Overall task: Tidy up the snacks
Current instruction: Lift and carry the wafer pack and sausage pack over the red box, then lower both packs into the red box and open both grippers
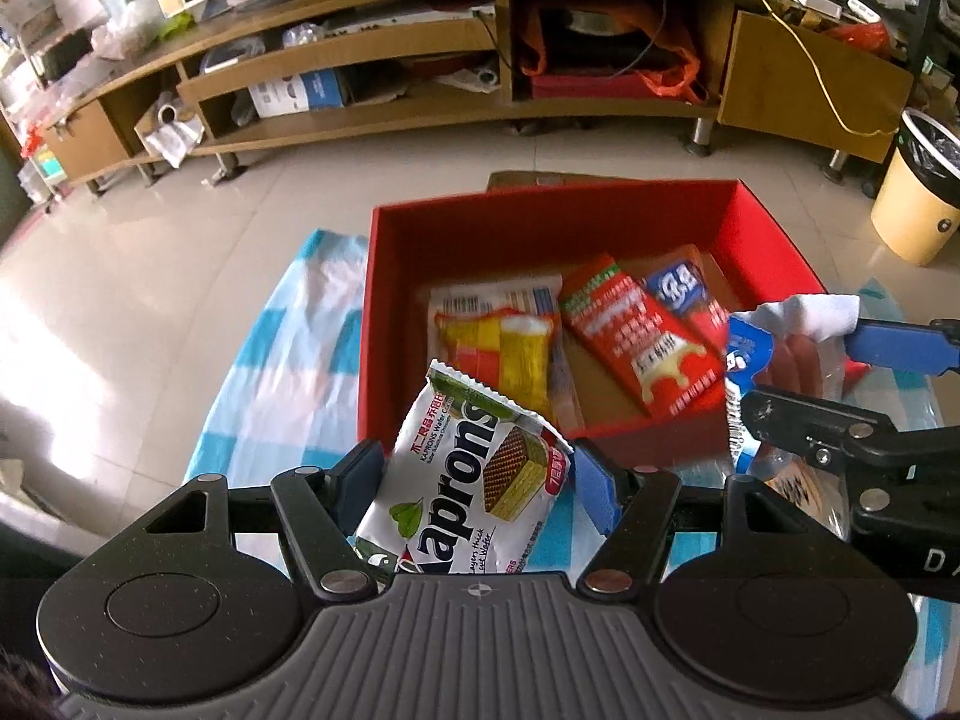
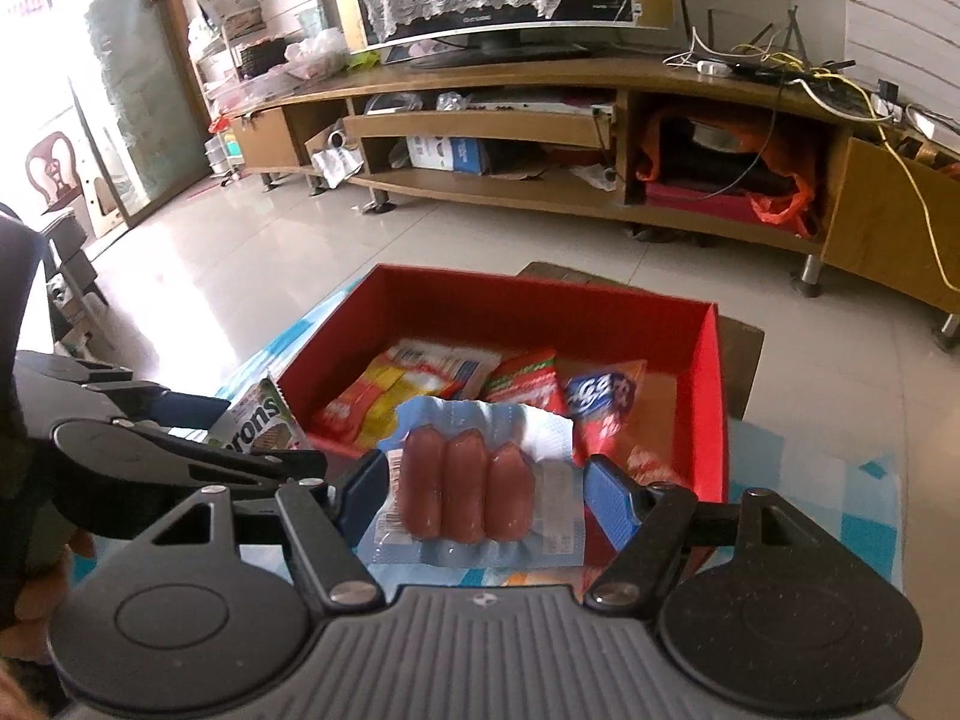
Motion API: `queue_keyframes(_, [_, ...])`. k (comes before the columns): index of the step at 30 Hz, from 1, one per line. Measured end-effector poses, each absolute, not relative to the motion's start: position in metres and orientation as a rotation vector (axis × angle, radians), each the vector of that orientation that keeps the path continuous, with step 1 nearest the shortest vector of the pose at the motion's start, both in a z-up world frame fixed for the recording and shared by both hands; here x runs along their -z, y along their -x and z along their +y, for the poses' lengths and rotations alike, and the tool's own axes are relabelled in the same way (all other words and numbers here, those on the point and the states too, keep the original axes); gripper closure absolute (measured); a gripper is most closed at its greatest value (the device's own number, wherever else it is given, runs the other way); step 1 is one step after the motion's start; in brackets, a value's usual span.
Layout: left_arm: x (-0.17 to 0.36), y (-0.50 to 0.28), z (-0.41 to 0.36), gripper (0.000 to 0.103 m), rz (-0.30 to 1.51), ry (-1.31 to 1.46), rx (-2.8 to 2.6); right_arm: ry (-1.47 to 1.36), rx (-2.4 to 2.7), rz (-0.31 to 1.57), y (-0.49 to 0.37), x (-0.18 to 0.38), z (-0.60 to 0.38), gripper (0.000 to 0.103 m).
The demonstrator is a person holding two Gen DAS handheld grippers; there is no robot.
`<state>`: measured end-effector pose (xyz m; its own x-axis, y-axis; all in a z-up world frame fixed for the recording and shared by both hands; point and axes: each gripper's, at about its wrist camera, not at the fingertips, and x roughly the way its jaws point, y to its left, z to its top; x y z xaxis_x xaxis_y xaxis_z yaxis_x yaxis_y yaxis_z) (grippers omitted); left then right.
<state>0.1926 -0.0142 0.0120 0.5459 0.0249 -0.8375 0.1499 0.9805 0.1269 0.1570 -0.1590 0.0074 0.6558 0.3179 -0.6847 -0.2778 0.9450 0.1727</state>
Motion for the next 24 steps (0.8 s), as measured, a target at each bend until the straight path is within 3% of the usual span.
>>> queue_keyframes(24, [0.012, -0.262, -0.026, 0.028, 1.007, -0.205, 0.022, -0.048, -0.29, 0.824, -0.238, 0.024, -0.163, 0.031])
